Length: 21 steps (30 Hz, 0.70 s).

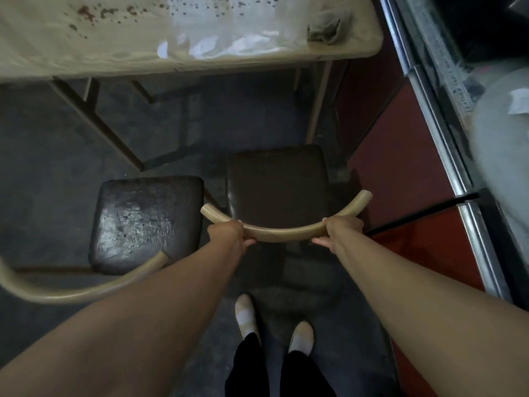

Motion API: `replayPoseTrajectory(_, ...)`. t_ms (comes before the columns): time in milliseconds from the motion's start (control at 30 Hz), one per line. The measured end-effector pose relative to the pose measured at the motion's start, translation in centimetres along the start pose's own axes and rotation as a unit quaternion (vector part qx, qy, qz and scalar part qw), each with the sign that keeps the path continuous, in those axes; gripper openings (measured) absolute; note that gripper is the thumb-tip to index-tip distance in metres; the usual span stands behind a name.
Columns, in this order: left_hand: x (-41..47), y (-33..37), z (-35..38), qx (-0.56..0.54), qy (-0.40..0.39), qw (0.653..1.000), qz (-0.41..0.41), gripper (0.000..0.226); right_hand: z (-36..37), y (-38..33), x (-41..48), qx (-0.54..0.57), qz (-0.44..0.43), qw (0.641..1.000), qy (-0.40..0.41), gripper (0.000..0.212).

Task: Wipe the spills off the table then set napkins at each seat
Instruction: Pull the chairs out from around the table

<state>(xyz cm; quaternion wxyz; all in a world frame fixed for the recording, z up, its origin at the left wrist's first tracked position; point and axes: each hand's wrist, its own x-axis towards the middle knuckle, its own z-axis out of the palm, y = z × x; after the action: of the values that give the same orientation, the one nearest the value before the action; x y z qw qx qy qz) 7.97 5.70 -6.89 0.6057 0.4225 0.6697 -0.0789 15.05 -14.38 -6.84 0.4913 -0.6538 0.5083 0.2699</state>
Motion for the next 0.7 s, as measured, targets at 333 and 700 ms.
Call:
replayPoseTrajectory(333, 3.1, 10.4, 4.6, -0.025, -0.031, 0.999, 0.008, 0.058, 7.0, -9.4, 2.7, 0.034, -0.034, 0.999, -0.025, 0.05)
replayPoseTrajectory(700, 7.4, 19.9, 10.0, -0.054, -0.036, 0.997, 0.051, 0.055, 13.8, -19.9, 4.4, 0.045, -0.069, 0.996, -0.045, 0.067)
